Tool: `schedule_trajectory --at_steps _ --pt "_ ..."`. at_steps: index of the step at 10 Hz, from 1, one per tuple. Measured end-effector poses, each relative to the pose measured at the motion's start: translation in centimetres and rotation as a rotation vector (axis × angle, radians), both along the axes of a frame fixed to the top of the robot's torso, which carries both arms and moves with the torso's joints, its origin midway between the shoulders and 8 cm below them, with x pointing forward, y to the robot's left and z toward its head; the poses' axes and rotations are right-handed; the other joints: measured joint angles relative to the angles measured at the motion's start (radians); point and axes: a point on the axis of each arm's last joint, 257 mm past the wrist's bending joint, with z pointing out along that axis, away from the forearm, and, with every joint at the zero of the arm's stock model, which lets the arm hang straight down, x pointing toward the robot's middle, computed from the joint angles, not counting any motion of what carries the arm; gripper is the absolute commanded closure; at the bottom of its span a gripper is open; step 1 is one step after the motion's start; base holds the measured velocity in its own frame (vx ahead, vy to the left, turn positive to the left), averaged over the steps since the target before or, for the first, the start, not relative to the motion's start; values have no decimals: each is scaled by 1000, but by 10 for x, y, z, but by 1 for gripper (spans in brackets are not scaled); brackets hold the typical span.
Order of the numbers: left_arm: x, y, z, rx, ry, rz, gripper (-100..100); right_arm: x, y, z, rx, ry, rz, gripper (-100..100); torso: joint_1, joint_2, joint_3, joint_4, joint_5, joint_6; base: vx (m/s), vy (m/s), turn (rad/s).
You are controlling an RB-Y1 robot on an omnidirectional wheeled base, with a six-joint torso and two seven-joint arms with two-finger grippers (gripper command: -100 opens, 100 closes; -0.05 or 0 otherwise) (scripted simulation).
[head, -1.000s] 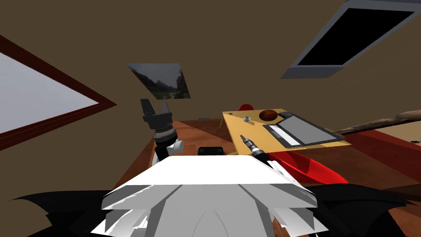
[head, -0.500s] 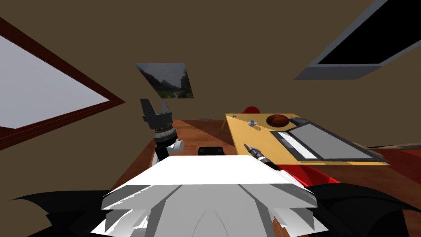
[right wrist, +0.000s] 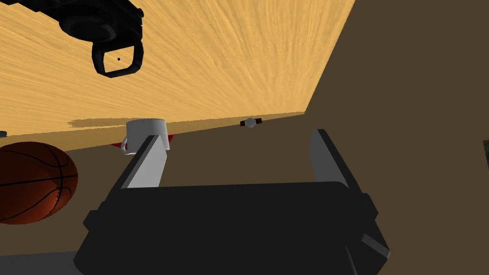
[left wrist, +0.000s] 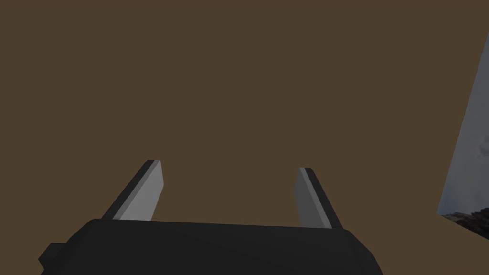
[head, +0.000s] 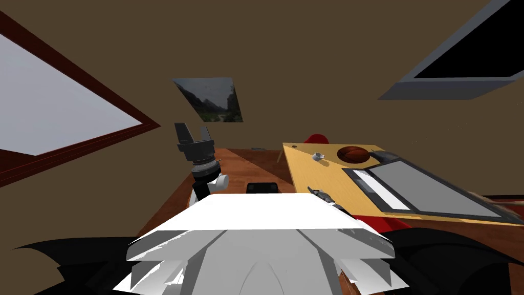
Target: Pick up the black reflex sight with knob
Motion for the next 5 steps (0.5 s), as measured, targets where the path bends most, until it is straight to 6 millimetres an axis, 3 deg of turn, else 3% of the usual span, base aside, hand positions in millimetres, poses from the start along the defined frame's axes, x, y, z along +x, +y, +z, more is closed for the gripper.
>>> schedule_trajectory --at_steps 5 --pt "0 0 0 0 0 0 0 -72 -28 -31 -140 189 48 -100 0 -1 -1 0 0 0 66 -23 110"
